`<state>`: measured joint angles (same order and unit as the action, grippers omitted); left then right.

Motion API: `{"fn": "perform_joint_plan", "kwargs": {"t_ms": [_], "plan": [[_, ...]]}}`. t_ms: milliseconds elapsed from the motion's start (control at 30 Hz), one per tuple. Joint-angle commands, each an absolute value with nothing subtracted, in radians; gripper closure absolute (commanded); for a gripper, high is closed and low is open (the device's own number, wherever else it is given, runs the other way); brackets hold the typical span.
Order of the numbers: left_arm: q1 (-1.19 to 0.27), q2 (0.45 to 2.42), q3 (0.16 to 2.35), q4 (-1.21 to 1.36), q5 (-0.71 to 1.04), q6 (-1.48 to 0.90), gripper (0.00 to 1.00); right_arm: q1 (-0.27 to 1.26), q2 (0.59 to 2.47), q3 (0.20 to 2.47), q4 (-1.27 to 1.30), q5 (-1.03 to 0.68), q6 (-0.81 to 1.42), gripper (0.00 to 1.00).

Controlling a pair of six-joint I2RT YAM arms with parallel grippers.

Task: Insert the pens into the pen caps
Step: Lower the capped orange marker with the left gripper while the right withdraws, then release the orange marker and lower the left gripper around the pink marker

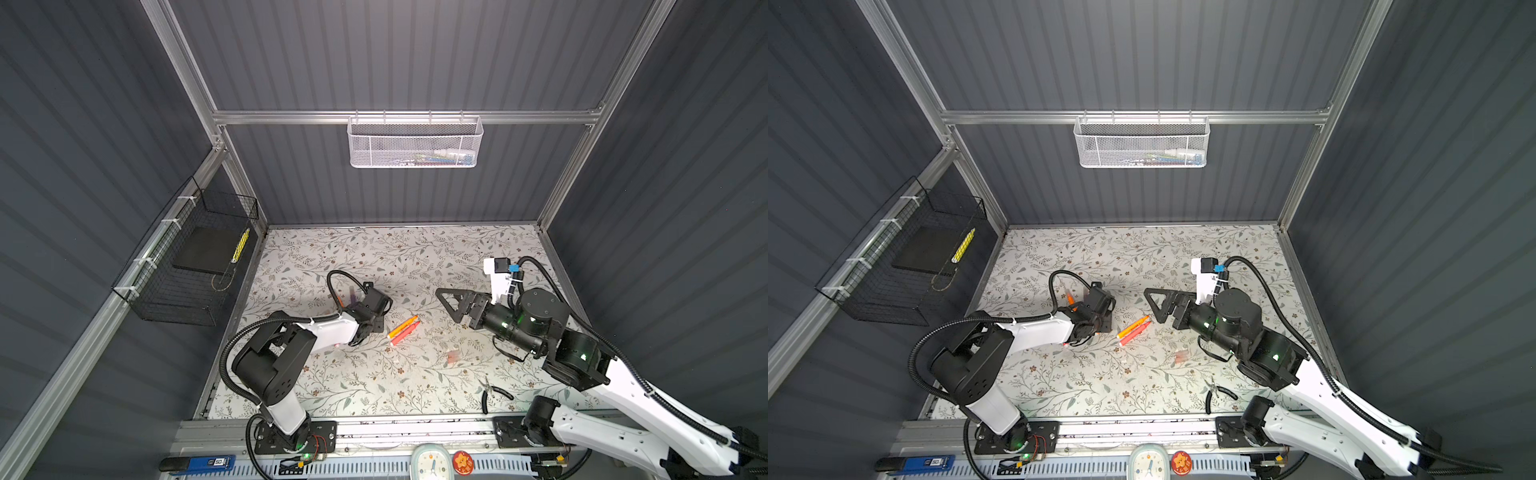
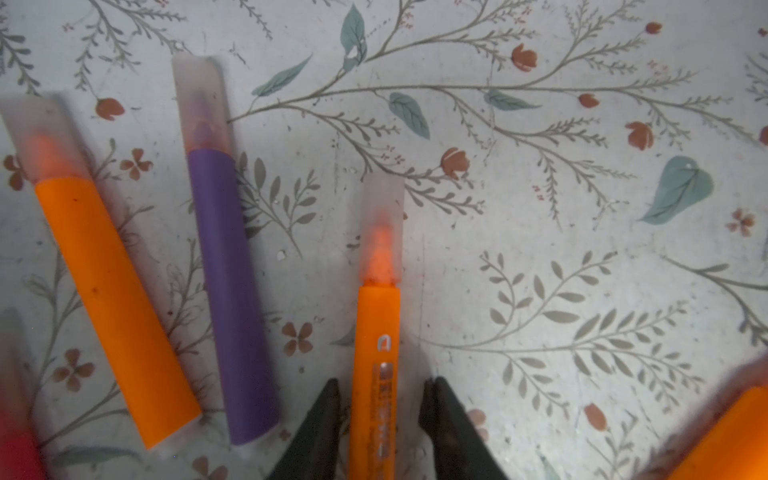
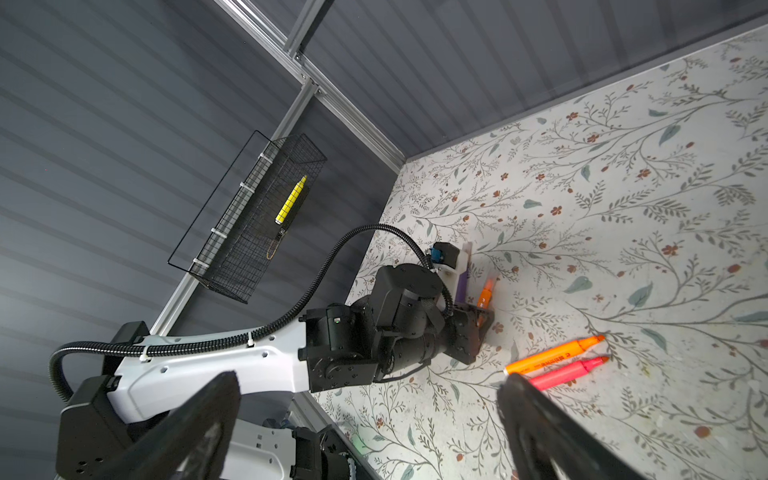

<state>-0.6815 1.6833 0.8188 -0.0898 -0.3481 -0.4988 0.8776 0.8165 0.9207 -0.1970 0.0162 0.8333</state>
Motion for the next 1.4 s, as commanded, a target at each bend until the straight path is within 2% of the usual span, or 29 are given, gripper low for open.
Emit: {"fn": "perform_joint_plan", "kwargs": {"t_ms": [0, 67, 167, 400, 500, 733, 1000, 1367], "plan": [[-0.681, 1.640, 0.805, -0.101, -0.335, -0.471, 0.51, 0.874, 0.828, 0.911, -0.184, -0.031, 0.847, 0.01], [-0.681, 1.605, 0.791, -0.088, -0.330, -0.449, 0.46, 0.870, 0.843, 0.922, -0.207, -0.022, 0.809, 0.01], [-0.681, 1.538, 0.762, -0.058, -0.301, -0.405, 0.42, 0.847, 0.831, 0.902, -0.263, 0.091, 0.765, 0.01], [-0.688, 1.348, 0.700, -0.035, -0.136, -0.336, 0.41, 0.730, 0.720, 0.638, -0.166, 0.295, 0.735, 0.01], [-0.717, 1.298, 0.718, -0.090, -0.118, -0.330, 0.41, 0.670, 0.697, 0.599, -0.185, 0.248, 0.791, 0.01], [-0.837, 1.235, 0.747, -0.158, -0.091, -0.302, 0.44, 0.667, 0.703, 0.541, -0.140, 0.266, 0.816, 0.01], [-0.909, 1.362, 0.807, -0.201, -0.035, -0.308, 0.48, 0.667, 0.785, 0.576, -0.161, 0.233, 0.811, 0.14], [-0.941, 1.624, 0.947, -0.265, -0.149, -0.246, 0.49, 0.665, 0.815, 0.573, -0.148, 0.230, 0.811, 0.17]]}}
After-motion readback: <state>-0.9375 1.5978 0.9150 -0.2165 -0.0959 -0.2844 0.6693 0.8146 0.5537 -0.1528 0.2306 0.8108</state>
